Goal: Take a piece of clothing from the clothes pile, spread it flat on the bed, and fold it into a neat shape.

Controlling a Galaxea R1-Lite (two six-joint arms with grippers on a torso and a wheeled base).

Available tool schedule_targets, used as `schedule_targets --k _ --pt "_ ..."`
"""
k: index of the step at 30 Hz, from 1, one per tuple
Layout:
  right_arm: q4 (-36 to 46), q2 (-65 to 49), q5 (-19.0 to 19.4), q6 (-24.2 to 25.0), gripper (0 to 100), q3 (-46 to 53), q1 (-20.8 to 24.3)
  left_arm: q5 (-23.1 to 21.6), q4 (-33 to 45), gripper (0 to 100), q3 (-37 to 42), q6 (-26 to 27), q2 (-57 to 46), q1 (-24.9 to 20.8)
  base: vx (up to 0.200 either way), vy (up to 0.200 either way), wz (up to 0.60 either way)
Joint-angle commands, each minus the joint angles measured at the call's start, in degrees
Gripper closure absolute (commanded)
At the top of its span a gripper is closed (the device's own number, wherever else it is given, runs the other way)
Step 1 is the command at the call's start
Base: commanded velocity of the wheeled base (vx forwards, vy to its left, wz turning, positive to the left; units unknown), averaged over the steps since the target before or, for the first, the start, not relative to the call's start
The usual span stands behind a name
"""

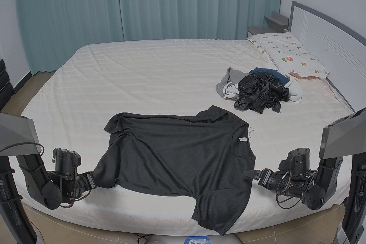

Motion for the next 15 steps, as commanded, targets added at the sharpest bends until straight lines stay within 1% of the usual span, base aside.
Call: schedule_targets --k 1,2,3,6,11,15 --pt "-0.8 2.6 0.1 -0.2 0 -0.4 1.6 -0.3 0.2 100 0.2 0.1 0.2 2.9 0.000 0.000 0.00" --pt "-1.4 3.6 0.0 -0.2 0 -1.2 1.8 -0.3 0.2 100 0.2 1.0 0.2 4.1 0.000 0.000 0.00" --pt "-1.4 4.0 0.0 -0.2 100 -1.8 1.9 -0.3 0.3 100 0.3 1.8 0.2 4.6 0.000 0.000 0.00" --pt "-1.3 5.5 -0.1 -0.3 100 -3.0 1.9 -0.3 0.4 100 0.5 3.5 0.3 5.7 0.000 0.000 0.00" --pt "-0.8 6.9 -0.3 -0.4 100 -4.8 1.8 -0.3 0.4 100 1.3 3.7 0.4 5.7 0.000 0.000 0.00" --pt "-0.6 5.8 -1.5 -3.2 100 -3.2 0.1 -0.3 0.4 100 1.3 3.8 1.9 5.7 0.000 0.000 0.00"
